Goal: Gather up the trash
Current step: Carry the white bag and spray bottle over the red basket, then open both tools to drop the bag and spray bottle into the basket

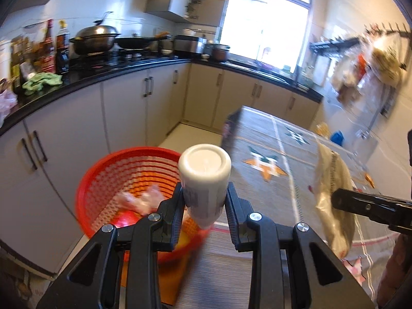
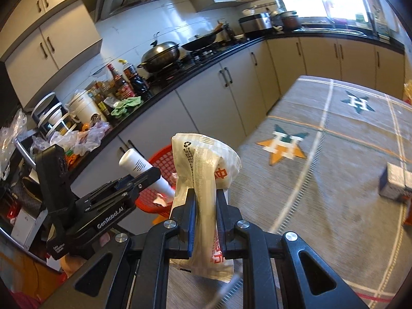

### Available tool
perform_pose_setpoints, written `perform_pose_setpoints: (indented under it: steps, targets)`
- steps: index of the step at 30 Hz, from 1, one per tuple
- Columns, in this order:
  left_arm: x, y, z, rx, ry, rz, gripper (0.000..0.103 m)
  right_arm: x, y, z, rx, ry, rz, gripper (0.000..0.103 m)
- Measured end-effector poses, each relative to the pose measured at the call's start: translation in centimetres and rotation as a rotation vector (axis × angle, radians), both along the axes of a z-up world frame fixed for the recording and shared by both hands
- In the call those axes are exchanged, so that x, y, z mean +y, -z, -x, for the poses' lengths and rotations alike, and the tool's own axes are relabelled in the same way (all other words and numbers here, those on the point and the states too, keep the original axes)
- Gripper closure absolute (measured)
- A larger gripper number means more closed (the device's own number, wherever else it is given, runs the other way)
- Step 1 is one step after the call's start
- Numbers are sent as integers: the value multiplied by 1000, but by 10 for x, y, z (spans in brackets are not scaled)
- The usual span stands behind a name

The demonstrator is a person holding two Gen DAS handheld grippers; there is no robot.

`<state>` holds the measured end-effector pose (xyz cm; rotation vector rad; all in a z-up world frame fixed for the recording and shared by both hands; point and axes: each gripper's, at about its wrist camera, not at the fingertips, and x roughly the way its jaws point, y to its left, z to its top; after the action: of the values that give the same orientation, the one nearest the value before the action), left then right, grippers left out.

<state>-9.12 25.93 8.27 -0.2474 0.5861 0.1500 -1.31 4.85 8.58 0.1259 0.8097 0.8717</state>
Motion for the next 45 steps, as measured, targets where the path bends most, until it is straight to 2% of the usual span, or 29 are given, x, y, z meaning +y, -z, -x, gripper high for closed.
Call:
perform_pose_setpoints:
  steps: [6, 12, 20, 28, 29, 33, 39, 45]
  targets:
    - [41, 1, 4, -1, -73, 8, 74, 38, -11, -8, -3, -44, -9, 87]
    - [66, 17, -4, 38, -94, 36, 74, 78, -11, -23, 21, -75, -10, 87]
    - [81, 42, -18, 95, -97, 46, 74, 127, 9, -50, 67, -80, 7, 87]
    - [84, 54, -22, 126, -105, 45, 73, 152, 40, -70, 119, -64, 56, 84]
    - [84, 54, -21, 127, -108, 46, 72, 153, 43, -71, 128, -61, 60, 83]
    - [85, 50, -18, 110, -118, 45, 47, 150, 43, -71, 122, -65, 56, 77]
    - [78, 40, -11, 90, -117, 46, 46, 127, 29, -62, 94, -42, 19, 77]
    - [53, 31, -8, 77, -75, 29, 40, 84, 28, -53, 112, 7, -5, 68]
